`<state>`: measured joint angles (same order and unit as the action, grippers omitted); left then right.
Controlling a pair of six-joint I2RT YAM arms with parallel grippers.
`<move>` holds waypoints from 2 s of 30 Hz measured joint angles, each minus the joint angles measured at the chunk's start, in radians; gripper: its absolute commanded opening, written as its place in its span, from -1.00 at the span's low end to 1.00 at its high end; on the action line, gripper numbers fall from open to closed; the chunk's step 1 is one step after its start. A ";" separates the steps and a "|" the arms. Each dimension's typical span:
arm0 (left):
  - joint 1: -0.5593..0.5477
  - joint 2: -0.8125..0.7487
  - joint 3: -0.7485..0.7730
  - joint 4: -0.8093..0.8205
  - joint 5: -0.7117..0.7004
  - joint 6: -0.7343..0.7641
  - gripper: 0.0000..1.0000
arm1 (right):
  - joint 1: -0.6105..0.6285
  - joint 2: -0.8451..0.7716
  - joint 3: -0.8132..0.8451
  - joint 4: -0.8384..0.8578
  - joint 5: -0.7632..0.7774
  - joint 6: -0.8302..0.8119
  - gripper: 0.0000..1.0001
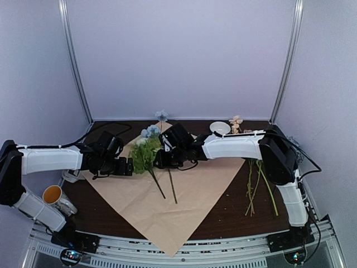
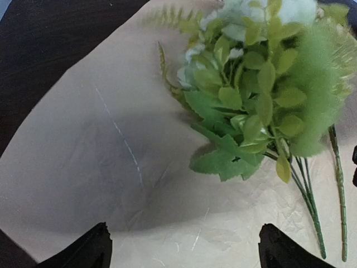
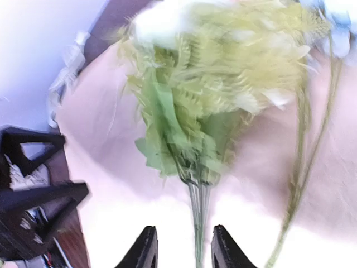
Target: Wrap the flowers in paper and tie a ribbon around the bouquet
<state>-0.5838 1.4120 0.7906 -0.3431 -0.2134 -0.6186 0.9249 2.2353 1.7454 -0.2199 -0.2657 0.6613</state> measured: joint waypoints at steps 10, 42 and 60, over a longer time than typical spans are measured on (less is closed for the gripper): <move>0.000 0.084 0.007 -0.019 -0.058 0.078 0.89 | -0.083 -0.420 -0.255 -0.285 0.208 -0.163 -0.21; 0.001 -0.043 0.019 -0.033 -0.048 0.131 0.89 | -0.847 -0.227 -0.305 -0.603 0.283 -0.423 -0.64; 0.001 -0.042 0.042 -0.057 -0.065 0.160 0.90 | -0.854 -0.647 -0.333 -0.585 0.487 -0.533 -1.00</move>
<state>-0.5831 1.3697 0.8326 -0.4000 -0.2787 -0.4587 0.0708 1.5879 1.4120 -0.8047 0.2214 0.1287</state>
